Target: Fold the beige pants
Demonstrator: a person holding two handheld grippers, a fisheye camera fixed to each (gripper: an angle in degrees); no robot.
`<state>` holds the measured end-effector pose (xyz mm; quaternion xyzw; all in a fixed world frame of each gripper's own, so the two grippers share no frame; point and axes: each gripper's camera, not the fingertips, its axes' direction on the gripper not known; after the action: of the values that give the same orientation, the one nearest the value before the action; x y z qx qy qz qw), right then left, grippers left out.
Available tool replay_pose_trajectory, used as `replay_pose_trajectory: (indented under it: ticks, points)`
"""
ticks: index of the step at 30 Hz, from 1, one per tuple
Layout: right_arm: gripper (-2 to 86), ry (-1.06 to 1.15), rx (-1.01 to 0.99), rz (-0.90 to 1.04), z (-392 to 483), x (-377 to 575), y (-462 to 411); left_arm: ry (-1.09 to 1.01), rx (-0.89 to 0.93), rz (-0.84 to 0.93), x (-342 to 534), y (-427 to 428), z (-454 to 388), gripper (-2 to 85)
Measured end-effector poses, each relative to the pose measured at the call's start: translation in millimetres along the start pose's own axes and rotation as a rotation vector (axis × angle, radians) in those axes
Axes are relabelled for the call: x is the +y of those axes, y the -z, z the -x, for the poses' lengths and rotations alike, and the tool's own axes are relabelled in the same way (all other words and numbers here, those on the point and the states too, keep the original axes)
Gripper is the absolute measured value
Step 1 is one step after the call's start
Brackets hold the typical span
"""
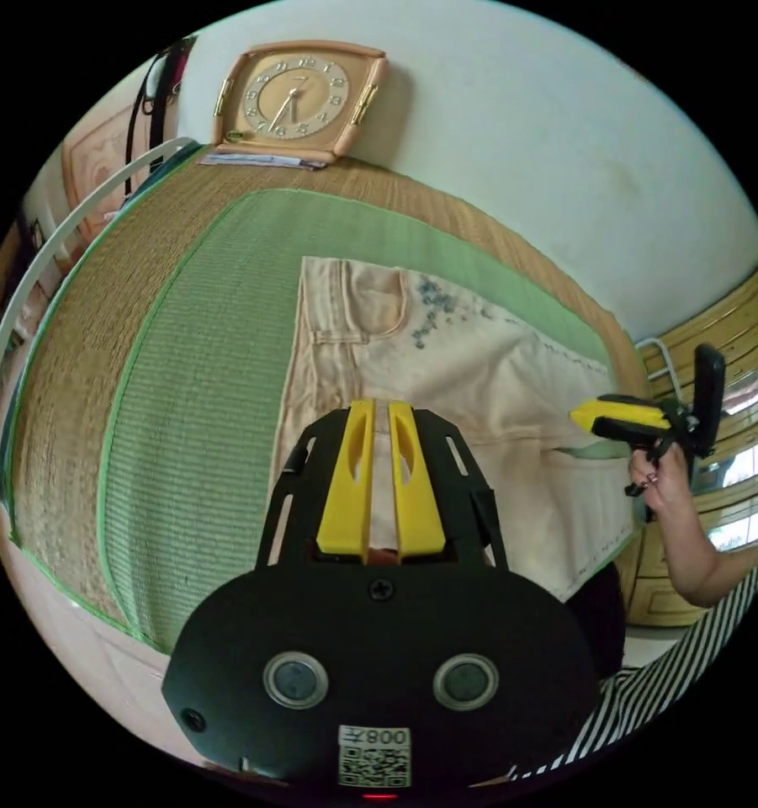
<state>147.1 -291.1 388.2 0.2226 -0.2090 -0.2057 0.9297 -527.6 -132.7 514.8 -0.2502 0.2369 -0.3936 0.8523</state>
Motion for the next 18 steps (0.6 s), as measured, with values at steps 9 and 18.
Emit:
replay_pose_trajectory:
  ticks: [9, 18]
  points:
    - [0.4, 0.034, 0.017, 0.149, 11.9, -45.4, -164.5, -0.046, 0.084, -0.095, 8.4, 73.3, 27.1, 0.3]
    - [1.8, 0.052, 0.126, 0.073, -6.9, -65.8, -210.4, -0.057, 0.21, -0.197, -11.1, 165.5, 42.7, 1.8]
